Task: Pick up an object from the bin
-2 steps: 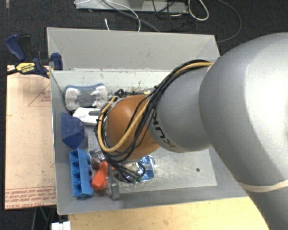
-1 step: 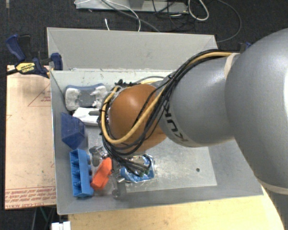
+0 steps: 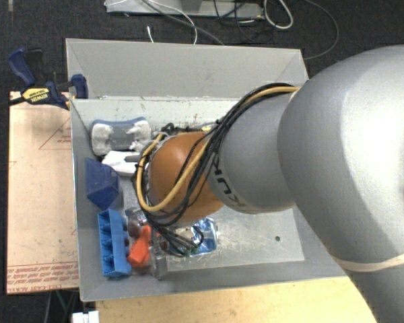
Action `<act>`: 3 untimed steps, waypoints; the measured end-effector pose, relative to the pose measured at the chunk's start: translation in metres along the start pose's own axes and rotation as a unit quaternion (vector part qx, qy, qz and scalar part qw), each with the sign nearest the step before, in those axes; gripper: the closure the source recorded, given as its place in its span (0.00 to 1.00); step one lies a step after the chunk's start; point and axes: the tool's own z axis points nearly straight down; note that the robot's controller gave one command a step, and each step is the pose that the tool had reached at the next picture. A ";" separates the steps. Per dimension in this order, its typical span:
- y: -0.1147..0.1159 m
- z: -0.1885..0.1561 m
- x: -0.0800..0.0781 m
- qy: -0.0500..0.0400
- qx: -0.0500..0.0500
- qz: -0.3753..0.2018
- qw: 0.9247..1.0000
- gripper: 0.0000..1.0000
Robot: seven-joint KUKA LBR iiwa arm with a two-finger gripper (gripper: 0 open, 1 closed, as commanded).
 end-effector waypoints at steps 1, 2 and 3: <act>0.007 0.003 -0.004 0.002 -0.001 -0.168 0.986 0.00; 0.001 0.000 -0.001 -0.001 -0.001 -0.002 1.000 1.00; 0.001 0.000 -0.001 -0.001 -0.001 -0.002 1.000 1.00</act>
Offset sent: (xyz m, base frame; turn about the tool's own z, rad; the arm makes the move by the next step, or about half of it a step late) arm 0.0001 0.0003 0.0008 -0.0056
